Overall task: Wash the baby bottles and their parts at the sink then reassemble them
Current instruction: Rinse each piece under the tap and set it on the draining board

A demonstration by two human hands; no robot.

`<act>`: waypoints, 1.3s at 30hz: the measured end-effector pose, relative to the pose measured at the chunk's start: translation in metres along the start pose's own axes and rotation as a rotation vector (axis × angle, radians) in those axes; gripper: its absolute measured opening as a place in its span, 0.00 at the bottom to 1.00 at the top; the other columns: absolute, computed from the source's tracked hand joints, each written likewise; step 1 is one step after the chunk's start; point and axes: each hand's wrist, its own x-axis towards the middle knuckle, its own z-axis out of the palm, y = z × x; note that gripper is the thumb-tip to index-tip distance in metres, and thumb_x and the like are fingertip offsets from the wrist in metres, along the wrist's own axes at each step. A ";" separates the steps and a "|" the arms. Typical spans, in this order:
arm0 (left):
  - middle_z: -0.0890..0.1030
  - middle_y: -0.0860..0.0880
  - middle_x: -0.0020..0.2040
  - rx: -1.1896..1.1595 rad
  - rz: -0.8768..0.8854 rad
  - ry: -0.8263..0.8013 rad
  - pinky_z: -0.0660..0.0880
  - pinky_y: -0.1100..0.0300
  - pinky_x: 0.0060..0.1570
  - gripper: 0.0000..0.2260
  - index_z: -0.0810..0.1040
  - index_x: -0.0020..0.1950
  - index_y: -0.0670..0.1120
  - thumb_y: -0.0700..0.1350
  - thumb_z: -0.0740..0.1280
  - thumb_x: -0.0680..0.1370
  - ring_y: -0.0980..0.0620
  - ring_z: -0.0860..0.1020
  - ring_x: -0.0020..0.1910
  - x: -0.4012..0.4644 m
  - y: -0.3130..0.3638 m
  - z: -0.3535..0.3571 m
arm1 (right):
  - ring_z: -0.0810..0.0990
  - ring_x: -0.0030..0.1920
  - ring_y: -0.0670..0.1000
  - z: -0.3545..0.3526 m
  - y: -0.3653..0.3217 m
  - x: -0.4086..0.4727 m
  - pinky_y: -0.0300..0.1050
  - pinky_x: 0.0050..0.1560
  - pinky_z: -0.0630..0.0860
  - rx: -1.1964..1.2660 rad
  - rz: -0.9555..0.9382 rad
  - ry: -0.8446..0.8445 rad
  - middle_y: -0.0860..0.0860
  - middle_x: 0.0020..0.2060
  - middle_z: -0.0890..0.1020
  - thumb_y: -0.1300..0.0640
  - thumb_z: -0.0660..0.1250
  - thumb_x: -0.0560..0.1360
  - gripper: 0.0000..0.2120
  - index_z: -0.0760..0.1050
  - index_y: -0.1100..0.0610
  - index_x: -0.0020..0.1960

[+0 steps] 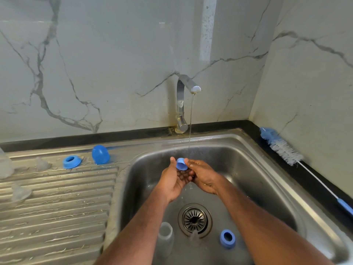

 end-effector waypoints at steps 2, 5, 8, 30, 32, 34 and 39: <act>0.82 0.42 0.40 0.020 0.000 0.017 0.79 0.58 0.40 0.22 0.79 0.56 0.37 0.53 0.55 0.86 0.49 0.80 0.38 0.003 -0.001 0.000 | 0.82 0.39 0.47 -0.001 0.003 0.002 0.43 0.48 0.78 0.002 -0.007 0.027 0.56 0.45 0.86 0.56 0.62 0.84 0.14 0.80 0.62 0.63; 0.82 0.42 0.40 0.108 0.011 0.074 0.77 0.59 0.37 0.17 0.79 0.57 0.36 0.49 0.59 0.86 0.51 0.79 0.36 0.006 -0.002 -0.002 | 0.80 0.41 0.50 -0.003 0.004 0.000 0.44 0.48 0.79 0.010 -0.003 0.015 0.57 0.44 0.85 0.59 0.61 0.84 0.13 0.81 0.60 0.62; 0.84 0.40 0.45 0.144 0.067 0.103 0.78 0.60 0.37 0.14 0.81 0.57 0.37 0.47 0.62 0.85 0.50 0.81 0.39 0.008 -0.003 -0.004 | 0.83 0.53 0.54 -0.004 0.001 0.001 0.48 0.57 0.79 0.029 -0.002 0.009 0.58 0.56 0.85 0.62 0.60 0.84 0.13 0.79 0.57 0.64; 0.84 0.42 0.50 0.516 0.425 0.104 0.81 0.48 0.56 0.05 0.79 0.56 0.43 0.38 0.68 0.80 0.44 0.83 0.52 0.017 -0.005 -0.010 | 0.83 0.49 0.53 0.009 0.001 -0.001 0.48 0.53 0.82 0.215 -0.062 0.131 0.56 0.46 0.86 0.65 0.66 0.80 0.13 0.81 0.60 0.63; 0.82 0.45 0.51 0.657 0.493 0.050 0.80 0.52 0.55 0.05 0.77 0.54 0.45 0.38 0.69 0.79 0.50 0.82 0.51 0.014 -0.005 -0.009 | 0.84 0.52 0.56 0.012 0.002 0.000 0.49 0.51 0.83 0.240 -0.100 0.205 0.58 0.49 0.85 0.65 0.67 0.80 0.11 0.81 0.62 0.60; 0.81 0.49 0.51 0.832 0.559 0.006 0.79 0.60 0.51 0.08 0.76 0.55 0.45 0.36 0.69 0.78 0.56 0.81 0.50 0.012 -0.010 -0.007 | 0.85 0.50 0.55 0.016 0.004 0.002 0.45 0.44 0.82 0.252 -0.138 0.300 0.59 0.49 0.85 0.63 0.68 0.79 0.08 0.81 0.63 0.57; 0.83 0.47 0.51 0.750 0.577 0.054 0.79 0.57 0.53 0.07 0.77 0.57 0.44 0.36 0.68 0.79 0.53 0.82 0.52 0.017 -0.011 -0.007 | 0.84 0.54 0.55 0.018 0.000 0.002 0.50 0.54 0.82 0.248 -0.120 0.272 0.61 0.54 0.84 0.63 0.66 0.81 0.09 0.81 0.63 0.59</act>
